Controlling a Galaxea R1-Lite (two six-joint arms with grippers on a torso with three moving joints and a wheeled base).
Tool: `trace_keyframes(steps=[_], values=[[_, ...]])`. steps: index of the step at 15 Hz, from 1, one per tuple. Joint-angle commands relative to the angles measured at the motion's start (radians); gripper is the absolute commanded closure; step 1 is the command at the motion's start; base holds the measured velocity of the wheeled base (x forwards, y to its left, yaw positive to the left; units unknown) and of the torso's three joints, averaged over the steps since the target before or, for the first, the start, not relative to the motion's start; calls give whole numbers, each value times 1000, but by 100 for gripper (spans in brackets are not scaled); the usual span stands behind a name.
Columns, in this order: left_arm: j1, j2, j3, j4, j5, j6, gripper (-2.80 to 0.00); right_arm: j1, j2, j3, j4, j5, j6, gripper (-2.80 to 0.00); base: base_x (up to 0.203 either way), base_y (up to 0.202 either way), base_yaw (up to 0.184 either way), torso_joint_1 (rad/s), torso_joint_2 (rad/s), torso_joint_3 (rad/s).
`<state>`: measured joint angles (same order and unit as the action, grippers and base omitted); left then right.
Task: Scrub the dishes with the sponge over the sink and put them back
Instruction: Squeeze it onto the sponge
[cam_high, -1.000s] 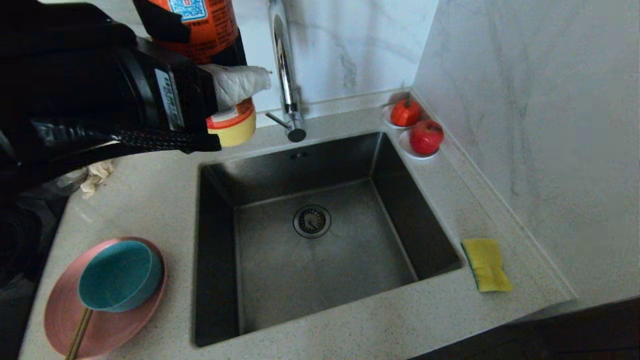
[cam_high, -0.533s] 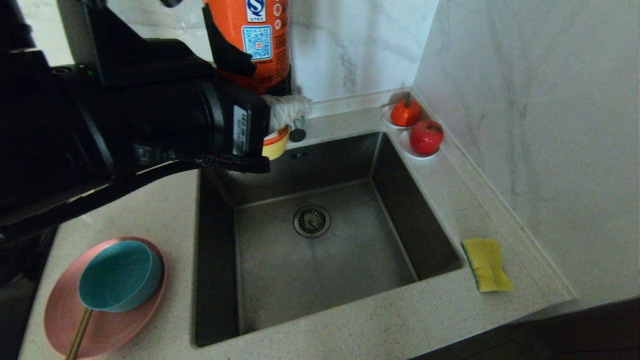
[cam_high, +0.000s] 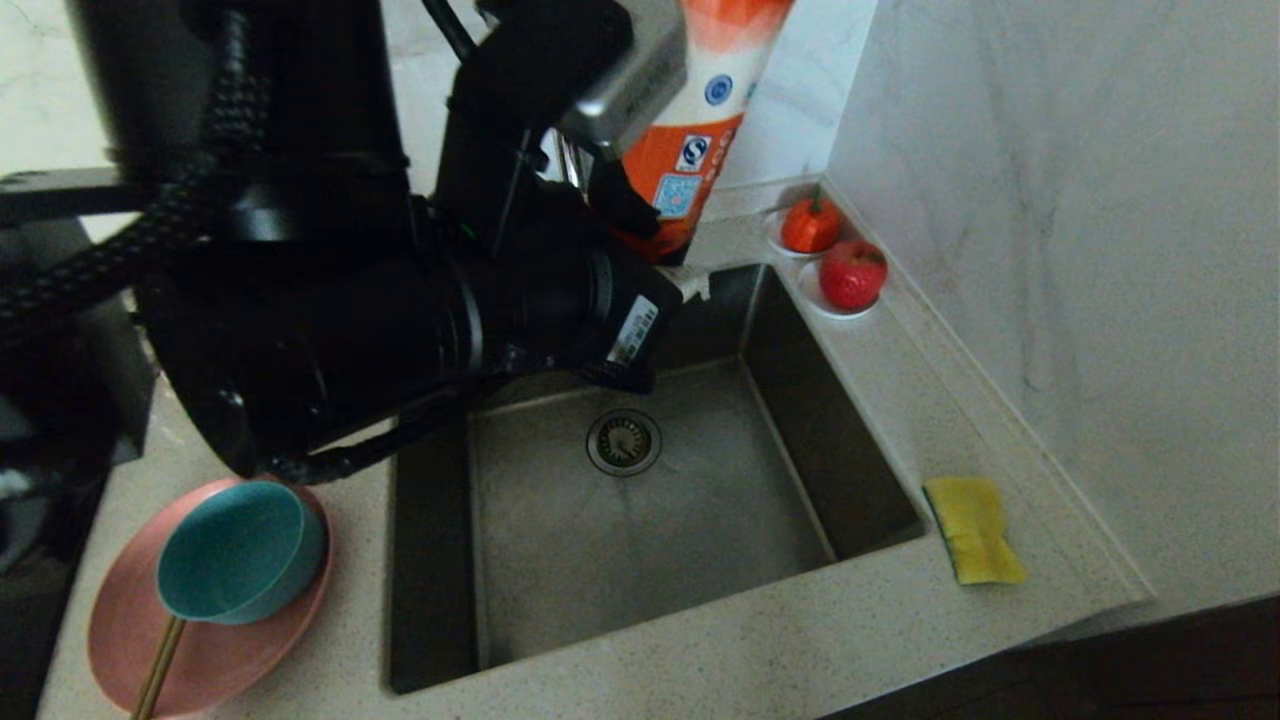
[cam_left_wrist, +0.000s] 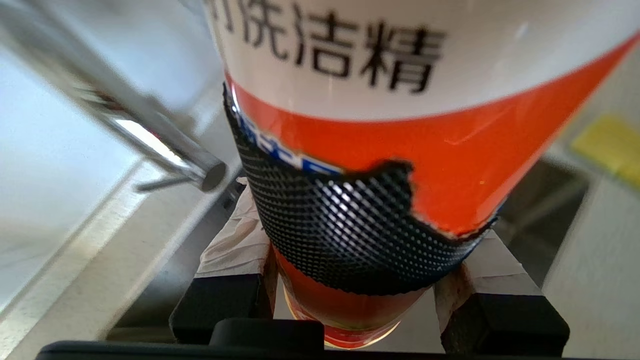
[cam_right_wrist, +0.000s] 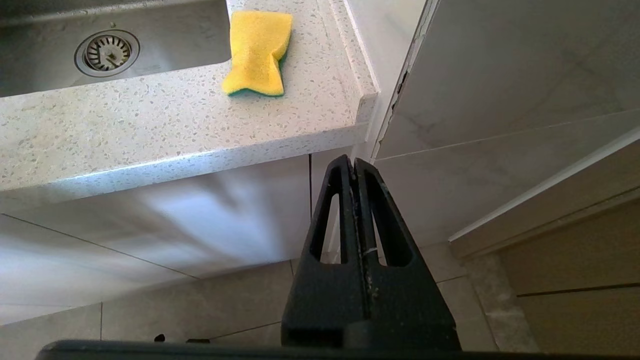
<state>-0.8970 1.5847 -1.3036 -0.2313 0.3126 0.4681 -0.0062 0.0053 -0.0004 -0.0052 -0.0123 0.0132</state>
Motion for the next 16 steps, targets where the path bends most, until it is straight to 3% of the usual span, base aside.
trace_keyframes(steps=[1, 3, 5, 7, 16], values=[[0, 63, 7, 13, 2, 7, 0, 0, 1, -1, -1, 0, 1, 0, 0, 0, 0, 0, 0, 0], [-4, 99, 5, 11, 1, 20, 0, 0, 1, -1, -1, 0, 0, 0, 0, 0, 0, 0, 0, 0], [-1, 145, 3, -22, 0, 84, 0, 0, 1, 0, -1, 0, 0, 0, 0, 0, 0, 0, 0, 0], [-6, 173, -9, -29, 0, 79, 0, 0, 1, -1, -1, 0, -1, 0, 0, 0, 0, 0, 0, 0], [-108, 305, -63, -14, 5, 195, 0, 0, 1, -1, -1, 0, -1, 0, 0, 0, 0, 0, 0, 0]])
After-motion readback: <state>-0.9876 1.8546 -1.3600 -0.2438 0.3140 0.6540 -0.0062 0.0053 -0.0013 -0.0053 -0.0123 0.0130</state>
